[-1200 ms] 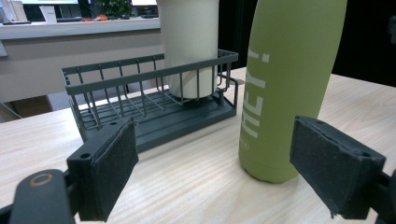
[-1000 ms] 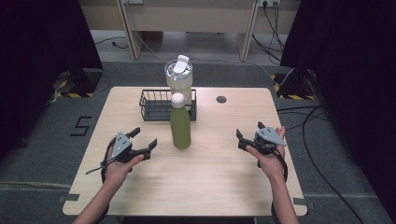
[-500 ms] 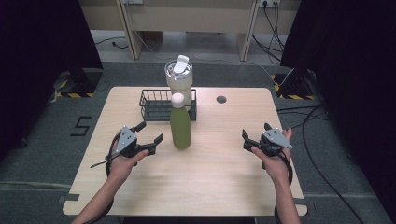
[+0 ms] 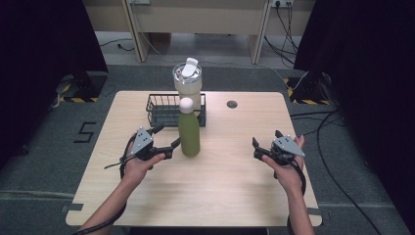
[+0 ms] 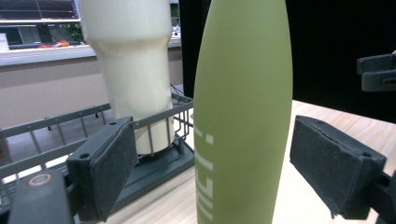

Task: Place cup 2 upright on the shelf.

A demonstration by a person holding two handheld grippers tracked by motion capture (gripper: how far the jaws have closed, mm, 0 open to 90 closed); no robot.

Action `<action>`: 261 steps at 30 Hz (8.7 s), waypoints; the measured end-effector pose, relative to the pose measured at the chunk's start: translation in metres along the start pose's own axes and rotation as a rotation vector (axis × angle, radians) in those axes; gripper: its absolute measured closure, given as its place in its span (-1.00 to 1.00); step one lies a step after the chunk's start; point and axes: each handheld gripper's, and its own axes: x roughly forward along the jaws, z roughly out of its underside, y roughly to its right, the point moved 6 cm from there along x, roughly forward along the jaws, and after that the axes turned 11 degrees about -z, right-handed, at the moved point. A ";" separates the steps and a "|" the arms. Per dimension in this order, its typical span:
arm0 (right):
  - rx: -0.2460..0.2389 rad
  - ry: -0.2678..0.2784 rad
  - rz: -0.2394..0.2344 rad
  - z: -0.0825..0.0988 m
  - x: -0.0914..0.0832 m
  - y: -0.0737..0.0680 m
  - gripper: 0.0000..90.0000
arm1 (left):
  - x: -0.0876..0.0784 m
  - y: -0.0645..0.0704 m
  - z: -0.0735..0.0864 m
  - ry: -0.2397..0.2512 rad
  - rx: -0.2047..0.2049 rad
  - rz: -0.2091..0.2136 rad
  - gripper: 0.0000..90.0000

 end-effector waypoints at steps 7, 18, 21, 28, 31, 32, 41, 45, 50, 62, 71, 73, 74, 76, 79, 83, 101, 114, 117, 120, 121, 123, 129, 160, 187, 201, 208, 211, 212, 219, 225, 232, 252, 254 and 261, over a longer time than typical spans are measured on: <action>-0.005 -0.008 -0.006 0.001 0.001 -0.002 -0.76 | 0.011 0.009 -0.007 0.002 -0.011 0.018 -0.92; -0.008 -0.013 -0.012 0.001 0.002 -0.003 -0.76 | 0.025 0.017 -0.014 0.010 -0.011 0.041 -0.94; -0.007 -0.014 -0.010 0.001 0.002 -0.003 -0.76 | 0.029 0.019 -0.014 0.007 -0.008 0.045 -0.94; -0.008 -0.019 -0.013 0.002 0.003 -0.003 -0.76 | 0.039 0.022 -0.017 0.003 -0.013 0.057 -0.94; -0.006 -0.020 -0.013 0.002 0.004 -0.004 -0.76 | 0.044 0.024 -0.017 -0.003 -0.003 0.062 -0.94; -0.006 -0.019 -0.014 0.002 0.004 -0.004 -0.76 | 0.045 0.025 -0.017 -0.004 -0.005 0.063 -0.94; -0.004 -0.021 -0.011 0.003 0.003 -0.003 -0.75 | 0.056 0.027 -0.014 -0.015 -0.024 0.068 -0.68; -0.004 -0.021 -0.014 0.002 0.004 -0.004 -0.75 | 0.058 0.027 -0.012 -0.017 -0.017 0.078 -0.52; -0.001 -0.022 -0.013 0.003 0.004 -0.004 -0.75 | 0.058 0.028 -0.013 -0.018 -0.009 0.076 -0.50; 0.001 -0.022 -0.011 0.003 0.004 -0.004 -0.74 | 0.057 0.028 -0.014 -0.021 -0.001 0.068 -0.49; 0.003 -0.020 -0.002 0.002 0.003 -0.002 -0.74 | 0.053 0.022 -0.016 -0.011 0.014 0.049 -0.49; 0.005 -0.020 -0.001 0.002 0.003 -0.002 -0.74 | 0.052 0.021 -0.016 -0.011 0.016 0.044 -0.49; 0.005 -0.020 -0.001 0.002 0.003 -0.002 -0.73 | 0.051 0.021 -0.016 -0.011 0.017 0.042 -0.49; 0.005 -0.020 -0.001 0.002 0.003 -0.002 -0.73 | 0.049 0.019 -0.017 -0.010 0.012 0.038 -0.49; 0.004 -0.020 0.000 0.002 0.003 -0.002 -0.73 | 0.047 0.017 -0.019 -0.006 0.011 0.034 -0.49; 0.005 -0.016 0.002 0.001 0.003 -0.001 -0.73 | 0.044 0.013 -0.024 -0.006 0.029 0.022 -0.49; 0.008 -0.015 0.007 0.001 0.002 0.000 -0.72 | 0.033 -0.016 -0.050 0.023 0.034 -0.036 -0.48; 0.008 -0.017 0.008 0.001 0.002 0.000 -0.72 | 0.034 -0.034 -0.059 0.036 0.039 -0.088 -0.49; 0.007 -0.018 0.007 0.001 0.003 0.000 -0.72 | 0.034 -0.038 -0.061 0.039 0.036 -0.099 -0.49; 0.006 -0.019 0.007 0.001 0.003 0.000 -0.72 | 0.034 -0.042 -0.063 0.042 0.039 -0.112 -0.49; 0.006 -0.019 0.006 0.001 0.003 0.000 -0.72 | 0.034 -0.043 -0.064 0.043 0.041 -0.115 -0.49; 0.008 -0.018 0.005 0.001 0.003 0.000 -0.72 | 0.034 -0.046 -0.065 0.044 0.040 -0.123 -0.49; 0.008 -0.018 0.007 0.001 0.003 0.000 -0.72 | 0.035 -0.052 -0.069 0.048 0.039 -0.135 -0.48; 0.008 -0.026 0.010 0.003 0.003 0.001 -0.72 | 0.052 -0.070 -0.091 0.080 0.017 -0.183 -0.48; 0.014 -0.037 0.006 0.006 0.006 0.000 -0.71 | 0.066 -0.085 -0.104 0.100 -0.018 -0.225 -0.48; 0.014 -0.039 0.007 0.007 0.007 0.000 -0.71 | 0.065 -0.093 -0.112 0.116 -0.032 -0.237 -0.48; 0.012 -0.041 0.008 0.007 0.007 -0.001 -0.71 | 0.068 -0.096 -0.119 0.123 -0.024 -0.245 -0.48; 0.014 -0.039 0.007 0.007 0.007 0.000 -0.71 | 0.069 -0.098 -0.120 0.121 -0.023 -0.251 -0.48; 0.013 -0.039 0.008 0.007 0.007 0.000 -0.71 | 0.070 -0.099 -0.120 0.121 -0.026 -0.254 -0.48; 0.017 -0.037 0.009 0.007 0.006 0.001 -0.71 | 0.075 -0.104 -0.121 0.120 -0.033 -0.265 -0.48; 0.015 -0.041 0.008 0.007 0.006 0.001 -0.71 | 0.081 -0.109 -0.123 0.121 -0.040 -0.276 -0.48; 0.017 -0.042 0.009 0.008 0.007 0.001 -0.71 | 0.088 -0.114 -0.122 0.114 -0.042 -0.291 -0.48; 0.020 -0.046 0.007 0.010 0.007 0.003 -0.71 | 0.110 -0.125 -0.114 0.090 -0.052 -0.315 -0.48; 0.020 -0.045 0.007 0.010 0.007 0.003 -0.71 | 0.111 -0.126 -0.113 0.086 -0.052 -0.320 -0.48; 0.021 -0.043 0.008 0.010 0.007 0.003 -0.71 | 0.117 -0.129 -0.105 0.069 -0.050 -0.331 -0.48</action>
